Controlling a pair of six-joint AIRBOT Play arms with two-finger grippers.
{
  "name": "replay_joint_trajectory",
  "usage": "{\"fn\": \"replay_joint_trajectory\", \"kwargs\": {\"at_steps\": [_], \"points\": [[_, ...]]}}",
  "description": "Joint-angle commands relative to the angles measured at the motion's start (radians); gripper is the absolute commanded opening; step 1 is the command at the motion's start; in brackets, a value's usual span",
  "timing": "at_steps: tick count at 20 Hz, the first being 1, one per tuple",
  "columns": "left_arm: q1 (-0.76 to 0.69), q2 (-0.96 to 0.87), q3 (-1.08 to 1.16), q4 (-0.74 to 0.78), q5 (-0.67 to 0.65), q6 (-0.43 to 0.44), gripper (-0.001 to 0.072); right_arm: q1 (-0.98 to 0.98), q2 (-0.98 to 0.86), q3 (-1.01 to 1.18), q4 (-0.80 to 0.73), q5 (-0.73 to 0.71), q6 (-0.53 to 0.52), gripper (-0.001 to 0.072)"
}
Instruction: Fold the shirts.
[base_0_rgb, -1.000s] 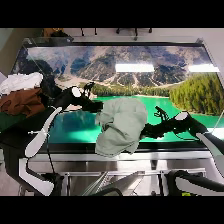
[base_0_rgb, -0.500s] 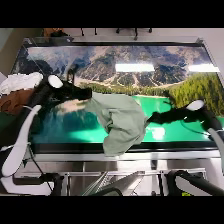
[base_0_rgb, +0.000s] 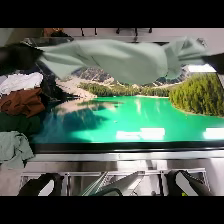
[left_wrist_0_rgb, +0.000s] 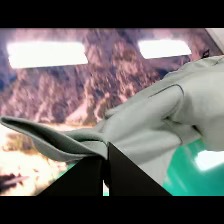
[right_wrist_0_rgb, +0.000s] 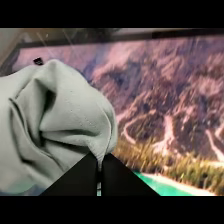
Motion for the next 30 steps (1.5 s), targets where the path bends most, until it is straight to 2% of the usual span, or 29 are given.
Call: {"fn": "replay_joint_trajectory", "kwargs": {"at_steps": [1,4,7,11,13,17,21,22,23,24,27,29,30], "points": [[0.088,0.172,0.013,0.061,-0.021,0.010,0.0012,-0.020,0.019,0.106,-0.048,-0.020,0.030,0.0015],[0.113,0.272,-0.191,0.024,-0.017,0.024,0.0012,-0.020,0.004,0.008,0.073,0.089,0.011,0.0015],[0.041,0.334,-0.504,-0.001,0.041,0.025,0.0012,-0.006,0.003,-0.237,0.167,0.121,-0.052,0.0016],[-0.108,0.329,-0.920,0.002,0.290,0.026,0.0012,0.010,-0.019,-0.618,0.166,0.035,-0.184,0.0016],[-0.164,0.274,-1.036,0.002,0.425,0.026,0.0012,0.009,-0.051,-0.754,0.167,-0.042,-0.240,0.0016],[-0.200,0.106,-1.085,0.010,0.585,0.057,0.0012,0.009,-0.174,-0.820,0.174,-0.149,-0.323,0.0017],[-0.145,-0.068,-0.988,0.009,0.589,0.062,0.0016,0.008,-0.241,-0.820,0.175,-0.230,-0.332,0.0017],[-0.128,-0.102,-0.946,0.009,0.561,0.062,0.0079,0.008,-0.243,-0.820,0.175,-0.240,-0.337,0.0017],[-0.111,-0.135,-0.895,0.008,0.517,0.062,0.0541,0.008,-0.243,-0.820,0.175,-0.243,-0.343,0.0017],[-0.096,-0.161,-0.846,-0.002,0.473,0.057,0.0690,0.008,-0.243,-0.820,0.174,-0.242,-0.343,0.0017],[-0.076,-0.216,-0.692,0.000,0.307,0.058,0.0688,0.008,-0.243,-0.820,0.174,-0.244,-0.347,0.0032],[-0.079,-0.236,-0.619,-0.003,0.208,0.056,0.0688,-0.005,-0.237,-0.815,0.161,-0.254,-0.353,0.0370],[-0.092,-0.242,-0.598,-0.002,0.158,0.046,0.0688,-0.024,-0.226,-0.810,0.140,-0.248,-0.352,0.0404]]}}
